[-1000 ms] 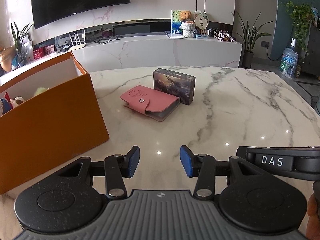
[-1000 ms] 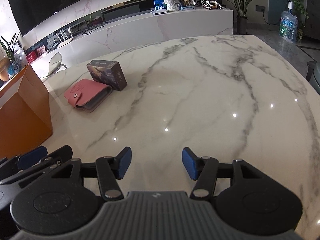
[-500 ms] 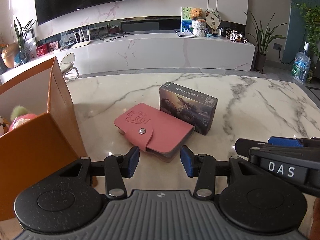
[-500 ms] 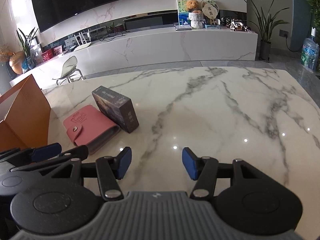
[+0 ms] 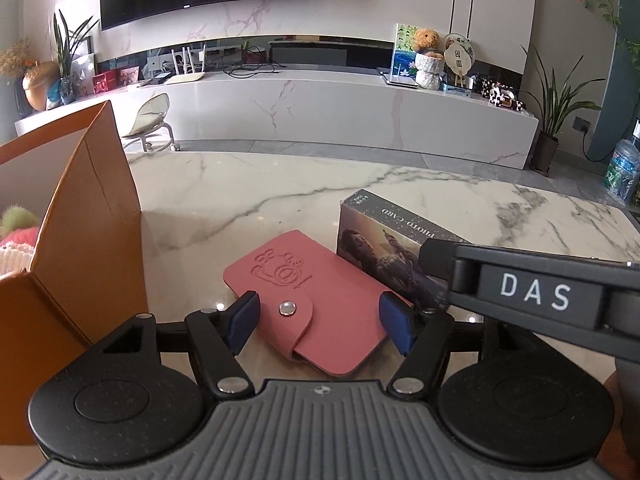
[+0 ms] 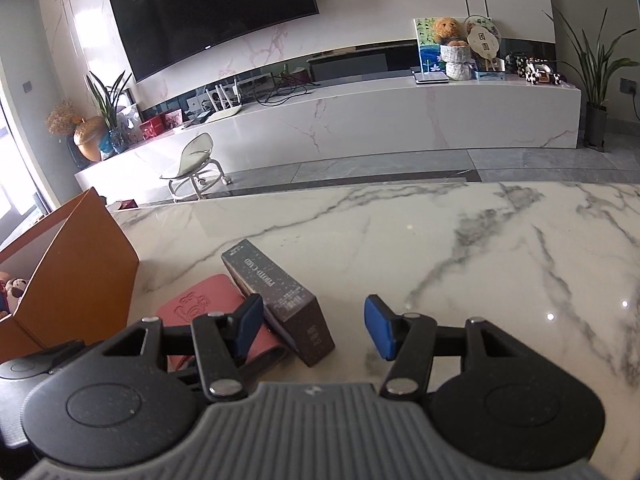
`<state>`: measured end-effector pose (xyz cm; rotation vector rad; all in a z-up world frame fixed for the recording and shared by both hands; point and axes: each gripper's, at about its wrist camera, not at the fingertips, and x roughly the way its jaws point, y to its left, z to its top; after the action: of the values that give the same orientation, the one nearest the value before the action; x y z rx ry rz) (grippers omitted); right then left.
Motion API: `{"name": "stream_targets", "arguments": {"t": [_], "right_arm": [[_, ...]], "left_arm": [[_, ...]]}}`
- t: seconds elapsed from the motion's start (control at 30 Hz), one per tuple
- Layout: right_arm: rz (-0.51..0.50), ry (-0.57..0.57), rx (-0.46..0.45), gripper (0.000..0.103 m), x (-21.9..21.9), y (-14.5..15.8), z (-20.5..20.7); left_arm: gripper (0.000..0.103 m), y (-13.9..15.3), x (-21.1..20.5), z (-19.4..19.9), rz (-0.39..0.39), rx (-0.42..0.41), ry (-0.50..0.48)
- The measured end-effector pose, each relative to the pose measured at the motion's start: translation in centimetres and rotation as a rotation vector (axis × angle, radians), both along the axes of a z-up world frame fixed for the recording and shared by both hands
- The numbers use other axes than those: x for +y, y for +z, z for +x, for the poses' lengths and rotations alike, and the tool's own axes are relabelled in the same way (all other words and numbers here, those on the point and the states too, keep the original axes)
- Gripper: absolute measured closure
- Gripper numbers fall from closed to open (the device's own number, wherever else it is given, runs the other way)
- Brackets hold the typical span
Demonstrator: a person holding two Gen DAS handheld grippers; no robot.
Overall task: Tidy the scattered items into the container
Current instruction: 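Grasp the pink wallet with the left tool while the right tool grasps the photo card box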
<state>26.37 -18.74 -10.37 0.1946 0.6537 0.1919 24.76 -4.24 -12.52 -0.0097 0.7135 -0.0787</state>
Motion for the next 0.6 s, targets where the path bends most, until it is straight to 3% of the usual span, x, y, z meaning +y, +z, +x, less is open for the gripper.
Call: {"name": "stream_targets", "arguments": {"t": [0.2,0.27,0.43,0.6], "right_arm": [[0.038,0.016,0.033,0.045,0.5,-1.1,1.5],[0.058,0.026,0.041,0.06,0.4,-1.3,1.6],[0.025,0.067,0.044,0.066,0.6,-1.2,1.8],[0.024,0.131,0.076,0.069,0.0,-0.9,2.0]], "left_arm": [[0.025,0.0,-0.3,0.3,0.014,-0.016,-0.019],[0.027,0.1,-0.6,0.3,0.024,-0.022,-0.039],[0.03,0.0,-1.5,0.1,0.067,-0.042,-0.111],[0.03,0.1,-1.1,-0.1,0.05,-0.028,-0.159]]}}
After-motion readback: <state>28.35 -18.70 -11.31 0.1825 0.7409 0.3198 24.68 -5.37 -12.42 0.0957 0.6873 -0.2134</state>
